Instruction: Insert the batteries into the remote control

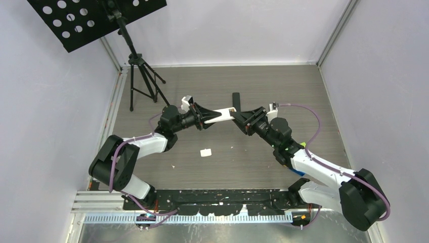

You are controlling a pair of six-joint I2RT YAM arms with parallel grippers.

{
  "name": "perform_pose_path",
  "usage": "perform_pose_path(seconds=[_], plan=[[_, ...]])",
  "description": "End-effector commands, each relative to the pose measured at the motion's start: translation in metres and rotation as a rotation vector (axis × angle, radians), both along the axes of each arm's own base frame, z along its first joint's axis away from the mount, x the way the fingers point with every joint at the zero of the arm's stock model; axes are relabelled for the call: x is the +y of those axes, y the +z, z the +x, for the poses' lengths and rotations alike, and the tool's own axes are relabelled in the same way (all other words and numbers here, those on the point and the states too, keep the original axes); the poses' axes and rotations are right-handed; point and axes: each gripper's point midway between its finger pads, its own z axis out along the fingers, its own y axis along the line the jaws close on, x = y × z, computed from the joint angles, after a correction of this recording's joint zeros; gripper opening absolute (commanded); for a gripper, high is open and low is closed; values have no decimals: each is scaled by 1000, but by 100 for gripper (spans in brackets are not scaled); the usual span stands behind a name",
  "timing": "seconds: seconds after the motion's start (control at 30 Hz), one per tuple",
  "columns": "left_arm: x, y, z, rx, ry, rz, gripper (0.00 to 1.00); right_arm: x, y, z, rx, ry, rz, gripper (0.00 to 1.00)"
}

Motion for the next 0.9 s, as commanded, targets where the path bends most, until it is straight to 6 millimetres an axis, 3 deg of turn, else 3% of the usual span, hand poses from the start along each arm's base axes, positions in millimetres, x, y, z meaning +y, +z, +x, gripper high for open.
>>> perform_pose_path(seconds=[0.0, 0.27, 0.47, 0.53, 0.67, 0.77, 0.87], plan=[[-1, 57, -18, -178, -56, -91, 0, 0, -18, 4, 48, -19, -21, 39], [0, 68, -22, -223, -60, -100, 0, 0, -43, 5, 145, -24, -68, 23], [0, 71, -21, -270, -54, -94, 0, 1, -45, 2, 152, -11, -69, 22], [-1, 68, -20, -291, -50, -75, 0, 0, -38, 1, 119, -7, -68, 36], [-1, 58, -18, -376, -64, -6, 0, -3, -8, -5, -20, 13, -97, 75], [0, 47, -18, -433, -92, 55, 0, -2, 24, -16, -163, 69, -124, 85], [0, 44, -22, -485, -138, 88, 0, 0, 37, -26, -229, 119, -140, 88]])
